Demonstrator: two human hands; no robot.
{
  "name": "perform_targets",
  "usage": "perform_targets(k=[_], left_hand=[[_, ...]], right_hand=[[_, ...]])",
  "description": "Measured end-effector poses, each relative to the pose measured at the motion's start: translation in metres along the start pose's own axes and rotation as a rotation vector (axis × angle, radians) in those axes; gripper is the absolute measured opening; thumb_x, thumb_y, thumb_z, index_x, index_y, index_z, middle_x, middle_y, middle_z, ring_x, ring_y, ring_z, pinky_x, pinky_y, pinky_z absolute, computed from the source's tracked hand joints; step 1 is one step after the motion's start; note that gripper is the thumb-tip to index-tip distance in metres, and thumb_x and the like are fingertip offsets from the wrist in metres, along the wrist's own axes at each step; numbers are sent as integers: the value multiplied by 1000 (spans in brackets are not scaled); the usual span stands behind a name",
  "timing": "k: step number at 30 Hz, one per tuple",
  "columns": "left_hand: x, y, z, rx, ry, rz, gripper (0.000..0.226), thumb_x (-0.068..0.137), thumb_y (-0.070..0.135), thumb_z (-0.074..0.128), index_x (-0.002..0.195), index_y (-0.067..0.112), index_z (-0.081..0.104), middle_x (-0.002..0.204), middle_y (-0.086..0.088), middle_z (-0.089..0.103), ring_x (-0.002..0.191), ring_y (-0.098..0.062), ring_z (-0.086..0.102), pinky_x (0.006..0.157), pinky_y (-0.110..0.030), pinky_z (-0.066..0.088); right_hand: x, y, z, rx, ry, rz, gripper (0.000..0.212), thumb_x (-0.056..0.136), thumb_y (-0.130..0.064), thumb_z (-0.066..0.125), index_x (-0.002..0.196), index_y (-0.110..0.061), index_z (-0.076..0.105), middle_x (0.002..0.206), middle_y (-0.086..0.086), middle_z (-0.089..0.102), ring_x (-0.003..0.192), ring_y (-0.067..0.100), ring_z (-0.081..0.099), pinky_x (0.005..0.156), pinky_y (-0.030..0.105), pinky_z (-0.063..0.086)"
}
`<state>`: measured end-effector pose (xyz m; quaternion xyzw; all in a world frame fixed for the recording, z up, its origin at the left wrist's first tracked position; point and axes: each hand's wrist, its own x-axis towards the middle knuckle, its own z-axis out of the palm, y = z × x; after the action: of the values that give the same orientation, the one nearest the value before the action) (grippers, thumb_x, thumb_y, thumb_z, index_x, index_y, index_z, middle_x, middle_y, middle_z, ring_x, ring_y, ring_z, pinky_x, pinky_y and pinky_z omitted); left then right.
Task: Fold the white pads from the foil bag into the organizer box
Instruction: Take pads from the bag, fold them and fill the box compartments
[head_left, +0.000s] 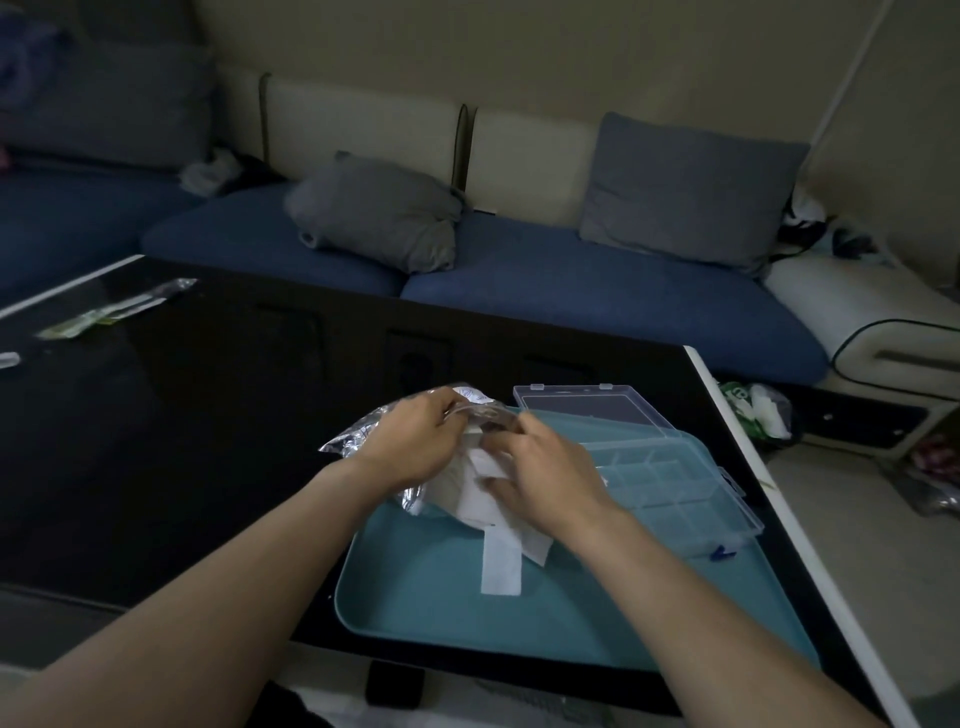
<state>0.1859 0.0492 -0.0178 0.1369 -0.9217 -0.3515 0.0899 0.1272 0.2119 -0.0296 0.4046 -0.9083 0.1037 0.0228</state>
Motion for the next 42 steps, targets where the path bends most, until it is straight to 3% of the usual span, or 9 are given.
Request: perform_targets(k=[5,12,20,24,27,30,35,39,42], left_hand=[[1,-1,2,28,-15,1,26,100,32,46,112,20,66,111,-6,69,105,-27,61,91,-41,49],[-3,1,5,100,-45,11,31,98,37,43,116,21,63,117,-4,66,111,-26,58,99,-46,43],[-9,11,3,22,6,-10,51,84,46,35,109,13,65,112,-6,66,109,-27,58,96,-46,45],[-7,14,5,34,28,-29,42,92,30,56,130,12,57,130,-11,57,122,-28,52,103,-42,41],[-11,18,5,13,-22,-14,77,70,43,60,141,19,46,145,-8,39,138,-28,31,113,-47,30],[-19,33,4,-72,46,94,89,57,51,57,141,25,46,147,-3,33,144,-19,15,118,-44,20],[-34,56,2,-479,68,214,44,81,41,61,123,29,58,122,13,56,114,0,49,92,-12,38],[-40,71,6,-836,-91,11,26,102,28,48,113,8,61,88,0,69,76,-9,67,67,-20,52],[-40,71,15,-910,-107,-45,19,102,11,48,113,-1,57,89,-12,69,73,-17,70,66,-28,59]], right_hand=[[-2,1,3,-39,-83,2,70,76,-45,79,139,-29,54,142,-5,47,115,25,58,86,34,47],[-1,8,11,-15,55,-30,14,86,-27,63,98,-22,70,104,5,69,96,32,64,64,33,36],[-10,13,6,209,387,-28,9,87,-23,62,81,-17,64,75,-6,57,69,19,54,56,33,39],[-17,11,-3,492,465,177,13,79,-16,69,75,-17,57,66,-5,58,59,14,54,50,29,41],[-23,9,-10,935,480,406,9,81,-12,66,75,-12,58,66,-1,63,55,10,55,46,26,42],[-25,8,-19,1315,512,507,8,82,-12,60,79,-5,58,70,12,60,59,24,54,44,31,38],[-30,6,-32,1607,281,361,17,82,-13,58,93,-2,63,71,16,60,51,20,50,43,28,34],[-35,12,-34,1519,128,261,21,89,-16,70,103,-1,66,75,14,61,53,18,52,44,29,40],[-38,13,-33,1292,230,318,31,85,-22,78,106,-3,63,85,9,71,53,19,62,46,30,49]])
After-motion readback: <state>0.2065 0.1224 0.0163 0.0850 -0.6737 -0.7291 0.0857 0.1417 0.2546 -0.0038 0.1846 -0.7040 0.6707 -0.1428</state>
